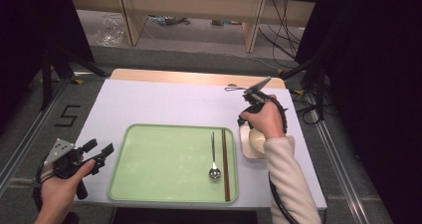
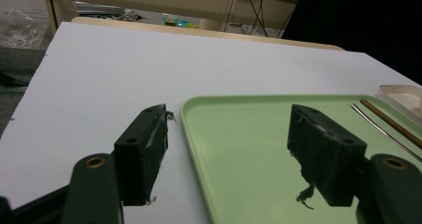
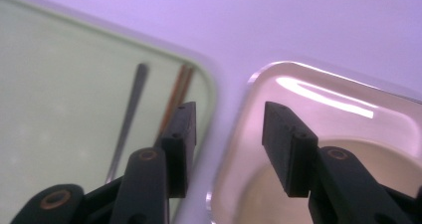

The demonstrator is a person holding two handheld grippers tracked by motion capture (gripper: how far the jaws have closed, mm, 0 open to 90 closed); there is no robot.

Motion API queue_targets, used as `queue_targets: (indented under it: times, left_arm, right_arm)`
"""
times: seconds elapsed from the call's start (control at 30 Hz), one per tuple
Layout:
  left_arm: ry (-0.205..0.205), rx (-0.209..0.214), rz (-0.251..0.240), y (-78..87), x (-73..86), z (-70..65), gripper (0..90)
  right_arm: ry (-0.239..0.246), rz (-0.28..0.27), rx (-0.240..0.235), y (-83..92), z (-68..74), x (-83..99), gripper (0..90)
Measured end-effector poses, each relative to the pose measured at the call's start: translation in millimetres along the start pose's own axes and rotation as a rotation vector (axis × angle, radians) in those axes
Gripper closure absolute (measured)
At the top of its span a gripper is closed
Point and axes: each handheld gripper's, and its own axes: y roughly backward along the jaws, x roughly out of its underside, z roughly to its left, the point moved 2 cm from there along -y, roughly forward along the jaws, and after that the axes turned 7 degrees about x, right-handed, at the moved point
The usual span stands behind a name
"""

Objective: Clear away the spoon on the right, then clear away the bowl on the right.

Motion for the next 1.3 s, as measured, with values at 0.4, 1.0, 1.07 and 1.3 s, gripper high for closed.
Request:
queue_targets:
  times: [0.4,1.0,1.07,1.3]
  left_arm:
    - [-0.002,-0.002,0.003,-4.3,-0.5,-0.8,32.1]
    - [-0.006,0.001,0.002,-3.5,-1.2,-1.2,32.1]
    - [-0.007,0.002,0.003,-3.7,-0.6,-1.0,32.1]
    - [-0.002,0.007,0.004,-3.2,-0.5,-1.7,32.1]
  right_arm:
    - [-0.146,0.025,0.093,17.2,-61.3,20.3,49.7]
    - [-0.163,0.038,0.115,17.8,-79.2,29.5,47.3]
    - [-0.12,0.022,0.114,15.4,-83.6,28.9,47.3]
    - [-0.115,0.069,0.12,5.9,-86.4,32.4,47.6]
